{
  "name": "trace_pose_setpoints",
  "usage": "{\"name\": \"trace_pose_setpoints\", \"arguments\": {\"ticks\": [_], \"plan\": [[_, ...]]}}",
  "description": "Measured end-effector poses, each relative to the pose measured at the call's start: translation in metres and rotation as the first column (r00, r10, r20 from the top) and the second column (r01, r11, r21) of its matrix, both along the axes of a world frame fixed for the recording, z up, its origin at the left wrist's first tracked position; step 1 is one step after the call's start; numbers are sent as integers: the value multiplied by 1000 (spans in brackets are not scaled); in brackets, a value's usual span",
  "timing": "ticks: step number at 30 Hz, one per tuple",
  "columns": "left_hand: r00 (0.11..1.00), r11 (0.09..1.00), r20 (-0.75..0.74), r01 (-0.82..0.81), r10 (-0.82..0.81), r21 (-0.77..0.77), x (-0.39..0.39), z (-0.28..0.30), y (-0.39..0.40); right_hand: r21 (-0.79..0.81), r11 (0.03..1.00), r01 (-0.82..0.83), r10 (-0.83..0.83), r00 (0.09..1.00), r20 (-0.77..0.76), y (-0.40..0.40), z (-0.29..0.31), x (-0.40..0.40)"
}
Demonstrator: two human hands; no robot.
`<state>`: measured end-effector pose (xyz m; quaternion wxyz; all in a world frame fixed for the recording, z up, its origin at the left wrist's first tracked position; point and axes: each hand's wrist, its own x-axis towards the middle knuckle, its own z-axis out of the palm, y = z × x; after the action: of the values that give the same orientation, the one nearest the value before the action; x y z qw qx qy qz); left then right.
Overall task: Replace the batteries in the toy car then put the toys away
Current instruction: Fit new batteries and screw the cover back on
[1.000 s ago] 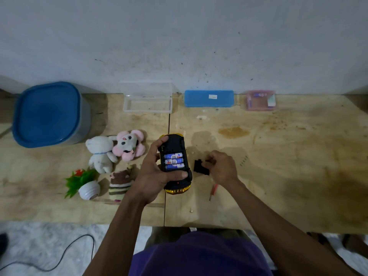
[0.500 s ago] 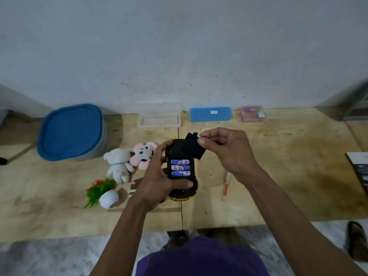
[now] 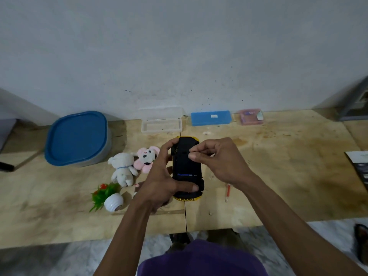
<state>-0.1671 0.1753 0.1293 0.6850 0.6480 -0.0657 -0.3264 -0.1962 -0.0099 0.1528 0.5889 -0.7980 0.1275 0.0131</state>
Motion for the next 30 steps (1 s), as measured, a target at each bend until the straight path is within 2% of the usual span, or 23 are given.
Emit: {"name": "trace_pose_setpoints", "arguments": {"ticks": [11, 14, 16, 18, 25, 30], "plan": [[1000, 1000, 4, 9, -9, -2, 1, 1, 0, -35, 998, -43, 42, 999, -16, 0, -4, 5], [1000, 1000, 9, 0, 0, -11, 3, 1, 1, -202, 978, -46, 52, 998, 24, 2, -6, 6], [1000, 1000, 18, 1, -1, -10, 3, 0, 1, -359, 933, -38, 64, 996, 61, 4, -10, 5], [1000, 1000, 18, 1, -1, -10, 4, 0, 1, -448, 893, -35, 79, 994, 79, 7, -15, 5], [1000, 1000, -1, 0, 0, -26, 7, -4, 4, -558, 829, 43, 103, 968, 227, 13, -28, 0], [999, 999, 11, -30, 31, -32, 9, -4, 4, -712, 697, 92, 171, 942, 289, 15, -31, -8]]}}
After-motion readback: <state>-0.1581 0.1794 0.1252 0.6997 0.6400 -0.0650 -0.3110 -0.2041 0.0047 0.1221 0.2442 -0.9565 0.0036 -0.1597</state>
